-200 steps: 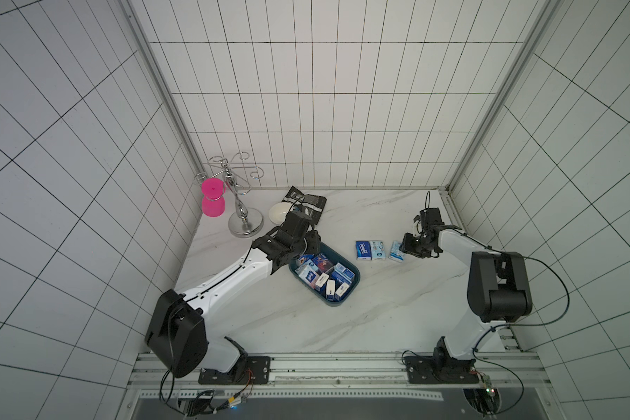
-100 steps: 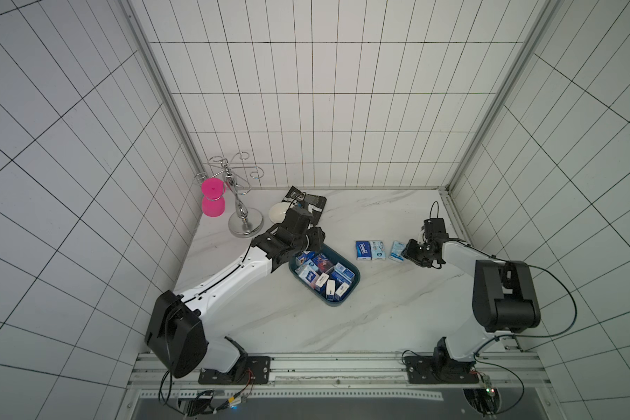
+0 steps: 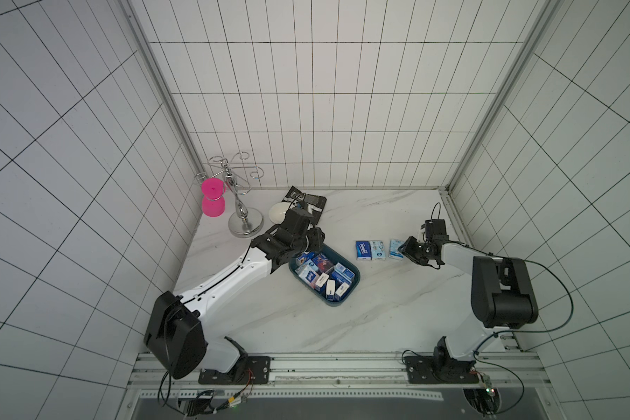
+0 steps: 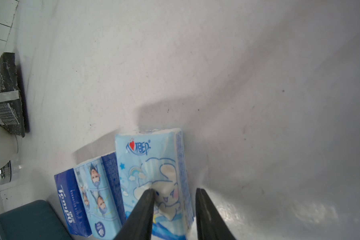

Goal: Take the pocket tissues out of the storage box
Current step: Adjust the pocket tissues at the center of the board.

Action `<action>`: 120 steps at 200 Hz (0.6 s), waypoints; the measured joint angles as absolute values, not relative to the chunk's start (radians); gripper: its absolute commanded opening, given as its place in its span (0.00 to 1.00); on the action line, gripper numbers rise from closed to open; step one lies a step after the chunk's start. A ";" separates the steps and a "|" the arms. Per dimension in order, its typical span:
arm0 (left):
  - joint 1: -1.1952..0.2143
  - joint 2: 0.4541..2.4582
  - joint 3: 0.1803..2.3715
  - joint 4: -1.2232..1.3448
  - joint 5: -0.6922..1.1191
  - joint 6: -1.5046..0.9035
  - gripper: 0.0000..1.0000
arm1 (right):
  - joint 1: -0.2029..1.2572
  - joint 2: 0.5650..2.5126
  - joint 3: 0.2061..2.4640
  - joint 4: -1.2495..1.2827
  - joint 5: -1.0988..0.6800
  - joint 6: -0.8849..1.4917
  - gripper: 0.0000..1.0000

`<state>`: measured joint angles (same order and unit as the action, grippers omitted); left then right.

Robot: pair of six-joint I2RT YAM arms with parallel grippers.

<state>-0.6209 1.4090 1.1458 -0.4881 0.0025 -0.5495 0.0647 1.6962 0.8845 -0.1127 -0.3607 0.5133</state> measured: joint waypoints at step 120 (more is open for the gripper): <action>-0.621 1.406 1.142 -0.485 -0.007 -0.553 0.46 | 0.059 1.724 0.929 -0.178 -0.381 0.394 0.18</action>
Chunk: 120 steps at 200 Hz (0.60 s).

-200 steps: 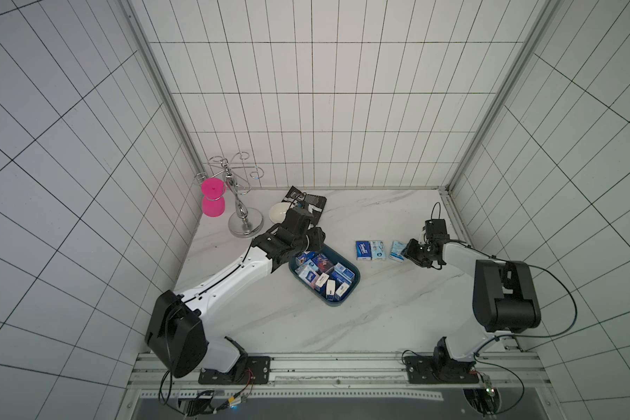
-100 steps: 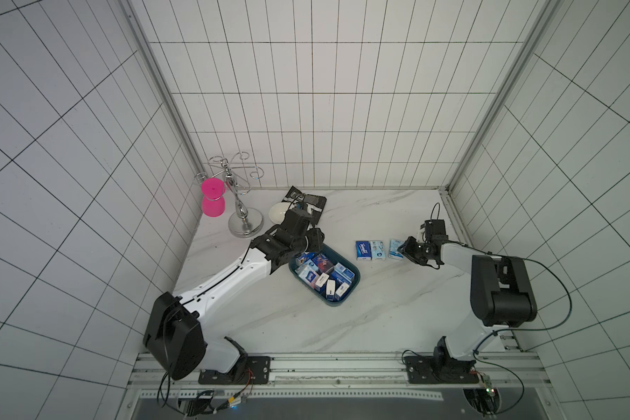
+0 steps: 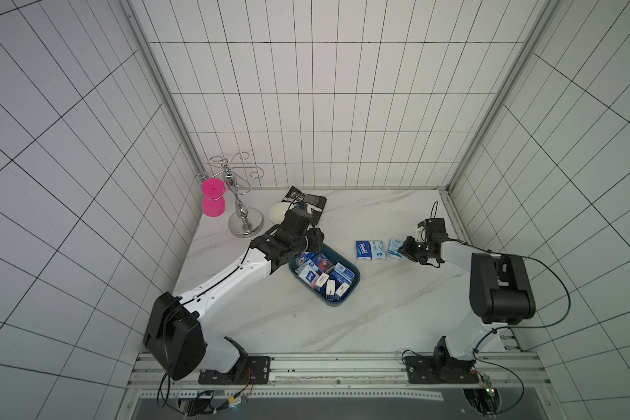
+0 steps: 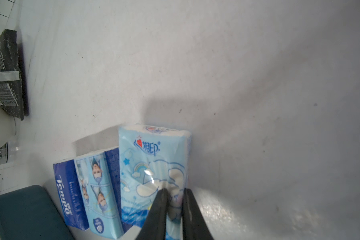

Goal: Take the pocket tissues out of the storage box
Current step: Adjust the pocket tissues at the center of the board.

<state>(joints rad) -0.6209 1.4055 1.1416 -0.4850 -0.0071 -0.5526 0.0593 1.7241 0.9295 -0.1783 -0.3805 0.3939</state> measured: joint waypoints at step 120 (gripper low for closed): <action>-0.650 1.425 1.184 -0.517 -0.025 -0.548 0.46 | 0.059 1.789 1.124 -0.519 -0.342 0.104 0.21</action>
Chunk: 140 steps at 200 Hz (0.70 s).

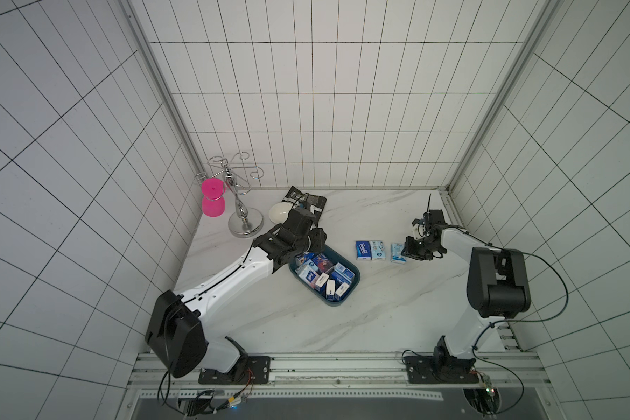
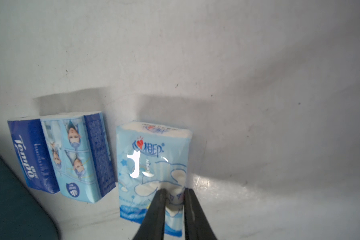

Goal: Take the pocket tissues out of the storage box
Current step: Adjust the pocket tissues at the center of the board.

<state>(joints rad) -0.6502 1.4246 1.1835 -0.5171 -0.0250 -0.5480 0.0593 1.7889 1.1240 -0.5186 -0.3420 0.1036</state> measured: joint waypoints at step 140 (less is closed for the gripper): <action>-0.685 1.443 1.258 -0.585 -0.074 -0.530 0.46 | 0.112 1.885 1.261 -0.608 -0.312 -0.019 0.23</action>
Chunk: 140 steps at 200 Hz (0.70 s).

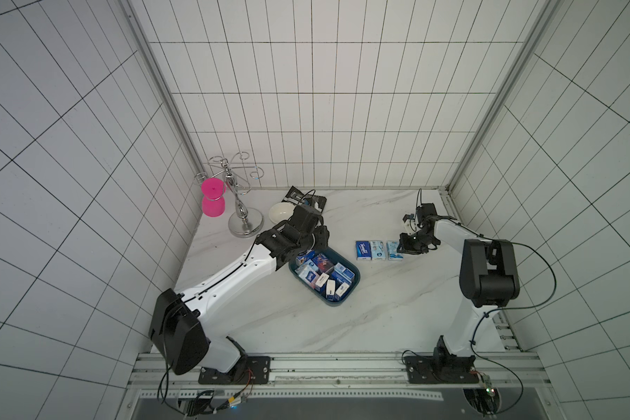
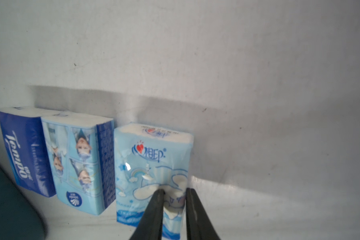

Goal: Take the pocket tissues out of the storage box
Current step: Adjust the pocket tissues at the center of the board.

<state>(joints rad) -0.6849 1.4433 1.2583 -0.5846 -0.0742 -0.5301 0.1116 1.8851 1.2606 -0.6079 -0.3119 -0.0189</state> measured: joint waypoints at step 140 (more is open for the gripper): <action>-0.686 1.462 1.258 -0.587 -0.075 -0.530 0.47 | 0.152 1.907 1.288 -0.612 -0.301 -0.037 0.27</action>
